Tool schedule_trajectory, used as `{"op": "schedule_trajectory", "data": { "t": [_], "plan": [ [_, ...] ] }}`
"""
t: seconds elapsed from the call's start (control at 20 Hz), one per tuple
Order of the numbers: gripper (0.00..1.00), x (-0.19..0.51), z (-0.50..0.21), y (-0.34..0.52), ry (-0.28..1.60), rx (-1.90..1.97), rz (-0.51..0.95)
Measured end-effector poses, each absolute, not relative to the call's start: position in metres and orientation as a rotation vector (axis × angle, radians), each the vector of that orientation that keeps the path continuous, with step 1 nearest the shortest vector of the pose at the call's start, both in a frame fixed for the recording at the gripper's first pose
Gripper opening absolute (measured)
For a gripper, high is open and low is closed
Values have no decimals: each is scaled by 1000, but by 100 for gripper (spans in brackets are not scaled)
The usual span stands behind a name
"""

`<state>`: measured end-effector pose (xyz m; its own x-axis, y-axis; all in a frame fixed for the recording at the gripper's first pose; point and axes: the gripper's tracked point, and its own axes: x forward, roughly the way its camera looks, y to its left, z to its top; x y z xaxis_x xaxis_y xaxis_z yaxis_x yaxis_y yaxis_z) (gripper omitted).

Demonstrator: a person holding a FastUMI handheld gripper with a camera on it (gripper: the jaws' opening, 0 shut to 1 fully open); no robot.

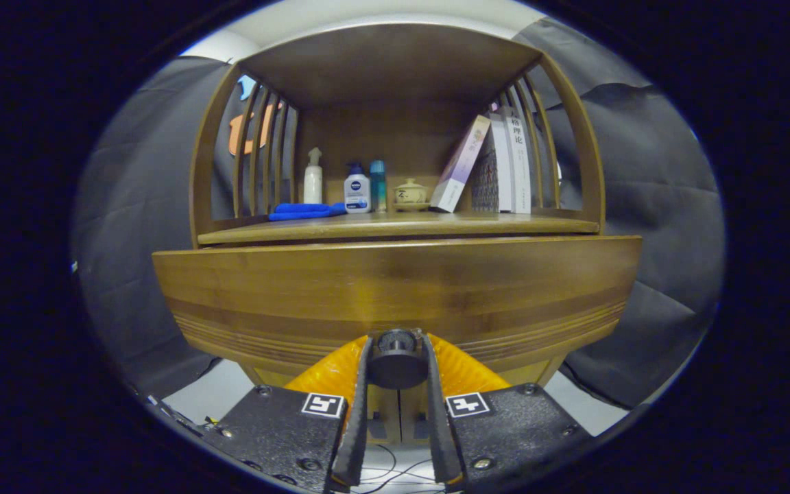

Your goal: Pull open the drawer, take out the items inside it, and place them on the countertop above the cabinet.

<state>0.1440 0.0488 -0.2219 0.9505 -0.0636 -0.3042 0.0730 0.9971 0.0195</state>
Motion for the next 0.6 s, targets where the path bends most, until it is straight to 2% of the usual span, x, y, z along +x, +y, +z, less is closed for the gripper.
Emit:
{"op": "schedule_trajectory", "data": {
  "t": [0.6],
  "plan": [
    [41,88,-218,50,294,24,-48]
  ]
}}
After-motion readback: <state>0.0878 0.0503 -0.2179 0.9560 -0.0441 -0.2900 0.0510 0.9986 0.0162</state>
